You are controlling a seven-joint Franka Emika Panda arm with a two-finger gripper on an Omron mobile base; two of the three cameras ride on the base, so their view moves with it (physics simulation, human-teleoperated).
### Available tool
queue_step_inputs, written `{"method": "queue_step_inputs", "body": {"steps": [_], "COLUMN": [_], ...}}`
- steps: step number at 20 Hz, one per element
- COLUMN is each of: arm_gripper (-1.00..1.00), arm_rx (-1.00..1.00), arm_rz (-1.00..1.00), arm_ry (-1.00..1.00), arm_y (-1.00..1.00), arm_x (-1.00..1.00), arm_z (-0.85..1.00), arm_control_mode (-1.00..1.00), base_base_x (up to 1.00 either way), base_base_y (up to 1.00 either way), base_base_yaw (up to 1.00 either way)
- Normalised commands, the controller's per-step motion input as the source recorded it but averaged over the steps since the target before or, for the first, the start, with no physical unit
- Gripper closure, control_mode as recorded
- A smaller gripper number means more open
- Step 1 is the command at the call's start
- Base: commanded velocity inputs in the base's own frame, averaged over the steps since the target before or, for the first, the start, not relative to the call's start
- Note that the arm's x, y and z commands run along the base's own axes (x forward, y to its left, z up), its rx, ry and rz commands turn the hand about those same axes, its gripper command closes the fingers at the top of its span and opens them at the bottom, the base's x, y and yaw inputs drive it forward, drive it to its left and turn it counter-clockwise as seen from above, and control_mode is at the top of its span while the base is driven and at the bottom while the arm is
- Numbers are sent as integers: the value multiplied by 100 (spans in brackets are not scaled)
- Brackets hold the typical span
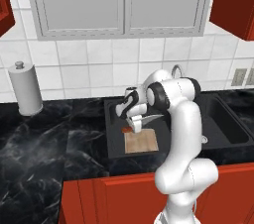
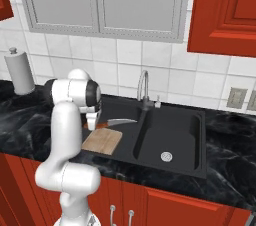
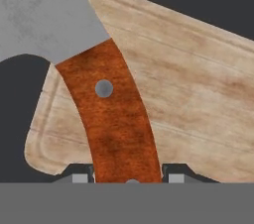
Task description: Move the cutting board and knife to the sink. Then move spray from the shelves to the counter.
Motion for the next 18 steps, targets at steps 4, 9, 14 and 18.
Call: {"method": "queue_step_inputs", "body": {"steps": [4,9,14,18], "arm_gripper": [100,100,100,100], "arm_rx": [0,0,0,0], "arm_rz": [0,0,0,0], "arm_ry": [0,3,4,5], "arm_y": [2,0,2,0], "arm_x": [38,29,14,14], "arm_z": [-38,-37,-35,-34], "arm_control_mode": [-100,-100,-100,-100], "base_base_x": [0,0,0,0], "base_base_y": [0,0,0,0], "base_base_yaw": [0,0,0,0]}}
